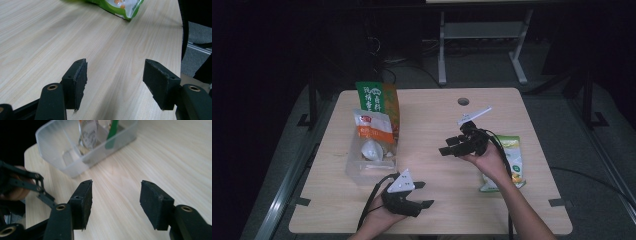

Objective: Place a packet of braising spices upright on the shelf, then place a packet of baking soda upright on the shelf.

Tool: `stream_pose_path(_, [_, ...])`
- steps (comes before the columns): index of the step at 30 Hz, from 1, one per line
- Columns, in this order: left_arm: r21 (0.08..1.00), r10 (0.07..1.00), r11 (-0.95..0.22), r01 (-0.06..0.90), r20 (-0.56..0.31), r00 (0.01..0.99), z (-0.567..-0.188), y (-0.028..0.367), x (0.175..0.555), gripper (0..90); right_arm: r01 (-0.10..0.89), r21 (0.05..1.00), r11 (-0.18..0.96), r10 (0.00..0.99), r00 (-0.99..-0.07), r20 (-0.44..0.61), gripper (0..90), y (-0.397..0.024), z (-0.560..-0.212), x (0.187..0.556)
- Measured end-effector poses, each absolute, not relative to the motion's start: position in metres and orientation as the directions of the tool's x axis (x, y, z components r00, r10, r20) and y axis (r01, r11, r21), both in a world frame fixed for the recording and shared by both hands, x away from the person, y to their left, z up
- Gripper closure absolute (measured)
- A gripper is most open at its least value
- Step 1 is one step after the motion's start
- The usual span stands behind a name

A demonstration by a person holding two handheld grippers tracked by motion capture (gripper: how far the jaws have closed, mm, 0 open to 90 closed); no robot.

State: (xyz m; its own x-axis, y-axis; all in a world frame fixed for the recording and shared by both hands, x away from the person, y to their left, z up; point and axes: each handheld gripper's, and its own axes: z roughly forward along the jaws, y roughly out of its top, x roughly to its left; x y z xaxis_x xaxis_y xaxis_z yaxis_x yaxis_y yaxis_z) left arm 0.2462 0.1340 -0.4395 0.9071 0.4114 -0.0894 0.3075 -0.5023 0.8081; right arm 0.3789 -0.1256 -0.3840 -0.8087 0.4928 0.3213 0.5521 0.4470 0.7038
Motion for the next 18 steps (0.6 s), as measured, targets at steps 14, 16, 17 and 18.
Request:
stream_pose_path(14, [0.81, 0.415, -0.501, 0.305, -0.084, 0.906, -0.439, 0.136, 0.249, 35.3, 0.579, 0.695, 0.427, 0.546, -0.777, 0.312, 37.3, -0.168, -0.395, 0.358])
stream_pose_path(16, [0.812, 0.415, -0.496, 0.308, -0.09, 0.905, -0.439, 0.134, 0.248, 35.2, 0.584, 0.691, 0.427, 0.556, -0.772, 0.309, 36.0, -0.175, -0.395, 0.354])
stream_pose_path(17, [0.811, 0.414, -0.497, 0.309, -0.091, 0.906, -0.439, 0.134, 0.248, 35.3, 0.583, 0.694, 0.422, 0.559, -0.77, 0.307, 36.0, -0.178, -0.394, 0.352])
stream_pose_path(18, [0.812, 0.414, -0.496, 0.307, -0.09, 0.906, -0.439, 0.133, 0.248, 35.3, 0.582, 0.696, 0.421, 0.563, -0.769, 0.302, 35.5, -0.182, -0.394, 0.351])
